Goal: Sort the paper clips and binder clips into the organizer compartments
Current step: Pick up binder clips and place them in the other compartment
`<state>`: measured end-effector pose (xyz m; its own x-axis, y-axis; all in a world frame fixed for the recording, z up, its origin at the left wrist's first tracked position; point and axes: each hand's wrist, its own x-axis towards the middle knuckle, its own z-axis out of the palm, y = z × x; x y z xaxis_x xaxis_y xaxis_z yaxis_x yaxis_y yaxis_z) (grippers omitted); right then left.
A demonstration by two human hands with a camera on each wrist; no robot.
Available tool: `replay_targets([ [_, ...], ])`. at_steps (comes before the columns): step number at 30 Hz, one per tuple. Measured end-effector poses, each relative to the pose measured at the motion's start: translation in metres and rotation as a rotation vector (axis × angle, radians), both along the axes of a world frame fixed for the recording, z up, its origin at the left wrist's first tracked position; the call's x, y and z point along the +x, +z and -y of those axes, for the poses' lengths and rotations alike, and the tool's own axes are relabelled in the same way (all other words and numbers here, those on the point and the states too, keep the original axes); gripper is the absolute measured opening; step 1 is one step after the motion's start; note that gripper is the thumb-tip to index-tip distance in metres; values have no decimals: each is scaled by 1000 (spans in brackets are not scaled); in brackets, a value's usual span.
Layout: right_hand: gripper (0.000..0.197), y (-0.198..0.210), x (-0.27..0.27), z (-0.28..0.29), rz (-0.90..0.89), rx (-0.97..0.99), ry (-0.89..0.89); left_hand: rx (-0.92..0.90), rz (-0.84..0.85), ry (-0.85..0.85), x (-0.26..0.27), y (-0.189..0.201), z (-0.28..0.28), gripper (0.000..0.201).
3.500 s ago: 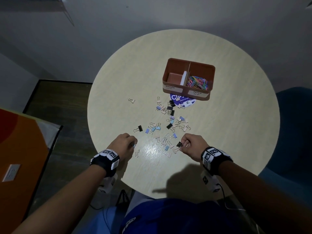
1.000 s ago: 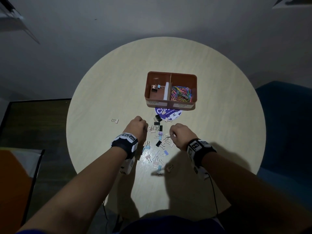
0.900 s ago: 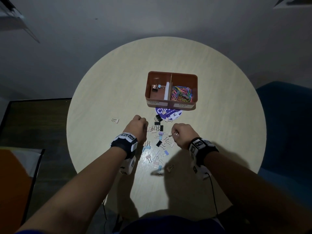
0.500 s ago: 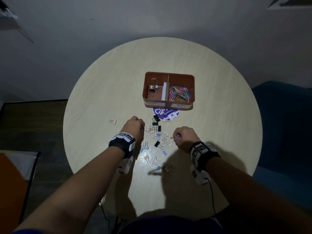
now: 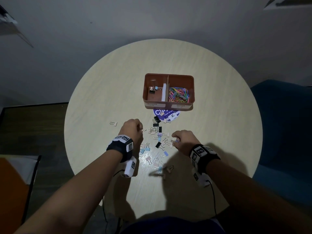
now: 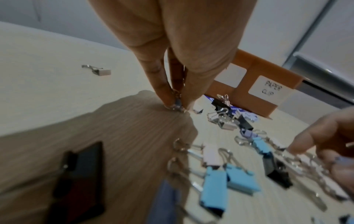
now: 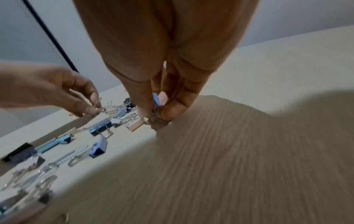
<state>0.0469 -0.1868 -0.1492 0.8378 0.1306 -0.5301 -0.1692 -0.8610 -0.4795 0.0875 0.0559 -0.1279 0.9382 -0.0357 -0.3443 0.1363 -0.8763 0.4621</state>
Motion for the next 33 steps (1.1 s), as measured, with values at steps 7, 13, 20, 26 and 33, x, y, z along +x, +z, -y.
replay_targets([
  [7,7,7,7,-8,9,-35,49,-217,172,139,7,36,6,9],
  [13,12,21,10,-7,42,14,-1,-262,377,-38,70,76,25,13],
  [20,13,87,68,-26,340,138,-155,-119,287,-148,111,67,32,17],
  [26,9,113,126,-53,406,115,-135,-116,298,-77,97,56,12,9],
  [33,9,103,123,-55,379,25,-67,-90,190,-34,66,40,-19,16],
])
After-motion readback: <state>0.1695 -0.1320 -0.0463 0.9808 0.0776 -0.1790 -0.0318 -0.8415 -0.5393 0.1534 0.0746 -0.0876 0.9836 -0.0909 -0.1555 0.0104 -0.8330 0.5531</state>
